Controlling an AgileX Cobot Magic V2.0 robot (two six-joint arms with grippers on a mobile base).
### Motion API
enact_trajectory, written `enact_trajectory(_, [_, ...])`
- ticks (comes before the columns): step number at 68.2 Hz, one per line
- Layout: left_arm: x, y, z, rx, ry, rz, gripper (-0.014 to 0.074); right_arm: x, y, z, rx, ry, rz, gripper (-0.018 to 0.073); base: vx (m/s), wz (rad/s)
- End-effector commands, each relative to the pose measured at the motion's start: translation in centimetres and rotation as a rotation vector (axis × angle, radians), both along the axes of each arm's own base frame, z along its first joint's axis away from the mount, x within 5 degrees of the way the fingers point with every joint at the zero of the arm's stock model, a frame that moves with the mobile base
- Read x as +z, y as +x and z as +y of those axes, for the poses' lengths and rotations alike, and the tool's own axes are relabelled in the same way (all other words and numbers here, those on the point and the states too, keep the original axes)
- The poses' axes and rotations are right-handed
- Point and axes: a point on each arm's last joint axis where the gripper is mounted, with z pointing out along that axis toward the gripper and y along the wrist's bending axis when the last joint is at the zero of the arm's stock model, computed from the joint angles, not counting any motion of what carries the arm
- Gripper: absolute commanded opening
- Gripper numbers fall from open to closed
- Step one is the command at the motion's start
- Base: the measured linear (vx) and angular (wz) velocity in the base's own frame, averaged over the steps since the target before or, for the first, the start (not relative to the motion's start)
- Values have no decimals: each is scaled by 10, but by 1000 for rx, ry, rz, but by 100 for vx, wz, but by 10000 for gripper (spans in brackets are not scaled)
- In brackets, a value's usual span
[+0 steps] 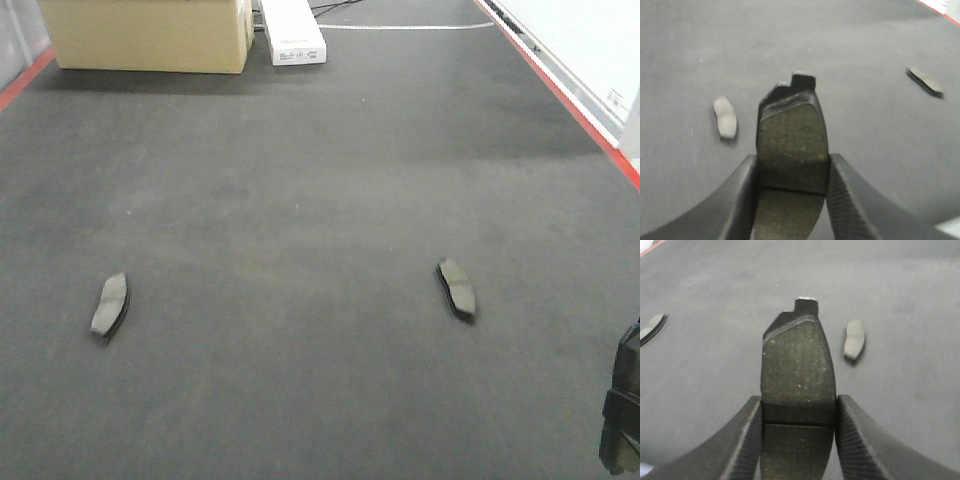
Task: Move and align brake pads A on conveyor
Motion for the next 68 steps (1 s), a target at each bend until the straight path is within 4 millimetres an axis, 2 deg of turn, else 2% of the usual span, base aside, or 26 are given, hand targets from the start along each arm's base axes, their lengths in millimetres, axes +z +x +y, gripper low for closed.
enact_trajectory(1, [16, 2, -2, -10, -42, -100, -6, 18, 2, 2, 18, 25, -117, -4, 33, 0])
enact_trajectory(33, [16, 2, -2, -10, -42, -100, -6, 18, 2, 2, 18, 25, -117, -4, 25, 3])
enact_trajectory(68, [16, 2, -2, -10, -42, -100, -6, 18, 2, 2, 18, 25, -117, -4, 3, 2])
